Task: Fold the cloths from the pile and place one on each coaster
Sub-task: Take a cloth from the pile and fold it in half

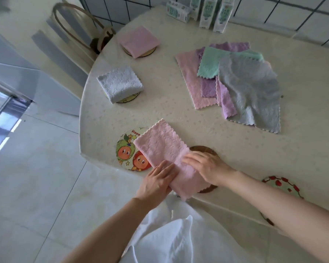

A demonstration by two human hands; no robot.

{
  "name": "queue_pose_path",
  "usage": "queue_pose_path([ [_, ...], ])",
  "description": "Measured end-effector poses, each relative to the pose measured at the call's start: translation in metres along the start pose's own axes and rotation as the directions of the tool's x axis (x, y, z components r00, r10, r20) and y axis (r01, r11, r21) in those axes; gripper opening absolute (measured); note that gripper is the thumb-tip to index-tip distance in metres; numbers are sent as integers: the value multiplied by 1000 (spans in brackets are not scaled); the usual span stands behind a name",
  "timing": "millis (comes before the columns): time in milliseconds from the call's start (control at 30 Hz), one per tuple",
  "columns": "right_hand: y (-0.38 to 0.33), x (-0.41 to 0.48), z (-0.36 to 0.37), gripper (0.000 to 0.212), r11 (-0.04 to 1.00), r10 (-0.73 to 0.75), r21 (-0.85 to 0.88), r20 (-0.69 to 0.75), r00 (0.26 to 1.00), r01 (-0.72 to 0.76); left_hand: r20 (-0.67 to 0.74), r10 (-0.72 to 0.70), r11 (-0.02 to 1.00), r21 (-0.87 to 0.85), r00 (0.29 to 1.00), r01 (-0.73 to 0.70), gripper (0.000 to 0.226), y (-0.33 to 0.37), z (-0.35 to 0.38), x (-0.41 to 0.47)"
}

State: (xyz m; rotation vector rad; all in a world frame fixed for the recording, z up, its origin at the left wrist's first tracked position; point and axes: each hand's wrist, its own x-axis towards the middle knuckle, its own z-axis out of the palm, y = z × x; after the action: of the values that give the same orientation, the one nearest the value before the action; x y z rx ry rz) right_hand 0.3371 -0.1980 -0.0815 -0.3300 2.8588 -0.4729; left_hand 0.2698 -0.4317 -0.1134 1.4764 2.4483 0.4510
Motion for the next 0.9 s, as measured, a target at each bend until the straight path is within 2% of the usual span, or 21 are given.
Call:
queue_pose_path([
  [100, 20, 8, -5, 81, 984, -127, -107, 122, 984, 140, 29, -62, 998, 16, 998, 61, 57, 7, -2, -2],
  [300, 41, 19, -17, 60, 922, -326, -174, 132, 936, 346, 34, -123, 986, -108, 992, 126, 57, 12, -4, -1],
  [400, 49, 21, -16, 68, 918, -361, -125, 131, 923, 377, 20, -146, 958, -246, 989, 146, 51, 11, -8, 2],
  [500, 52, 25, -18, 73, 913, -382, -111, 112, 917, 394, 44, -232, 882, -412, 972, 230, 48, 8, -10, 2],
  [567, 54, 28, -19, 73, 895, -416, -112, 134, 899, 431, 60, -304, 804, -519, 951, 290, 57, 5, -9, 1],
  [633, 57, 30, -20, 71, 889, -435, -89, 142, 889, 450, 109, -420, 706, -585, 901, 400, 68, 5, -14, 3],
  [700, 60, 34, -20, 61, 915, -403, 31, 88, 911, 402, 185, -565, 572, -615, 804, 543, 63, 5, -19, 9],
  [767, 54, 41, -26, 40, 938, -258, 250, 35, 966, 241, 232, -669, 420, -666, 706, 617, 44, 2, -24, 16],
  [833, 44, 54, -35, 21, 901, -52, 434, 89, 995, 9, 237, -728, 291, -742, 643, 603, 37, -6, -30, 25],
  [900, 36, 73, -40, 9, 809, 133, 543, 204, 970, -225, 290, -764, 116, -817, 576, 565, 28, -13, -40, 34],
])
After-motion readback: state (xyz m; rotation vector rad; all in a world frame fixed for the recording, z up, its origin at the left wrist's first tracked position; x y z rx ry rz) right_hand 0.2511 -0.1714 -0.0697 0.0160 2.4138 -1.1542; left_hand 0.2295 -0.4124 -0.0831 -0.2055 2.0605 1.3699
